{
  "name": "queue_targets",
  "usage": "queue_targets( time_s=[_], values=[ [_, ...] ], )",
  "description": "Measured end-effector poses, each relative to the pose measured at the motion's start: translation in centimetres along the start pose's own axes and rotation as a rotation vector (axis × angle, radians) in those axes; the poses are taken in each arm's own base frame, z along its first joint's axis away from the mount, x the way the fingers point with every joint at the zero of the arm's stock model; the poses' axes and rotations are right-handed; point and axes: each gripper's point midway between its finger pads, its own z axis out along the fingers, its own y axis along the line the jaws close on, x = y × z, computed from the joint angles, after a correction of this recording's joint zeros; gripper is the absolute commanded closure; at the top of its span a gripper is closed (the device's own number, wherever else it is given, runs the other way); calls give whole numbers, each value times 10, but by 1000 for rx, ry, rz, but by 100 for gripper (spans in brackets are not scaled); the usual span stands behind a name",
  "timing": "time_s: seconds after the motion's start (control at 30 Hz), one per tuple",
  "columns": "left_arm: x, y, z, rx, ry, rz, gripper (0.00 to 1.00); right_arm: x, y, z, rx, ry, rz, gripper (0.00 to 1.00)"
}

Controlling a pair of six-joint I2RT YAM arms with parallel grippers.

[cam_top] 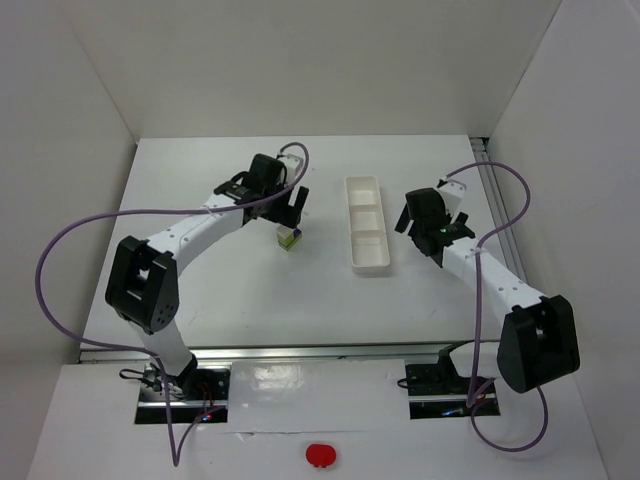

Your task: Sort the legos into containers by color

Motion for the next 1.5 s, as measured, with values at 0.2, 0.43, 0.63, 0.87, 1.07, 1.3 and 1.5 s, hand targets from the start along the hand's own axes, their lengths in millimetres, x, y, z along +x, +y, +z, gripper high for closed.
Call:
queue_targets(
  time_s=[0.2,0.43,0.63,0.87,1.07,1.3,1.5],
  values=[
    [31,0,15,-17,87,10,22,3,1,2,-1,10,-6,0],
    [39,-11,25,-2,109,33,28,6,1,5,6,20,-16,0],
    [45,-19,29,2,126,52,29,8,0,6,9,26,-20,0],
    [45,-16,29,-16,124,52,39,9,0,7,10,28,-21,0],
    [51,-14,34,-25,143,55,40,9,0,7,11,28,-19,0],
    [61,-13,37,-31,184,57,63,9,0,7,11,28,-18,0],
    [49,-16,28,-17,186,52,100,13,10,5,-42,54,-29,0]
  ],
)
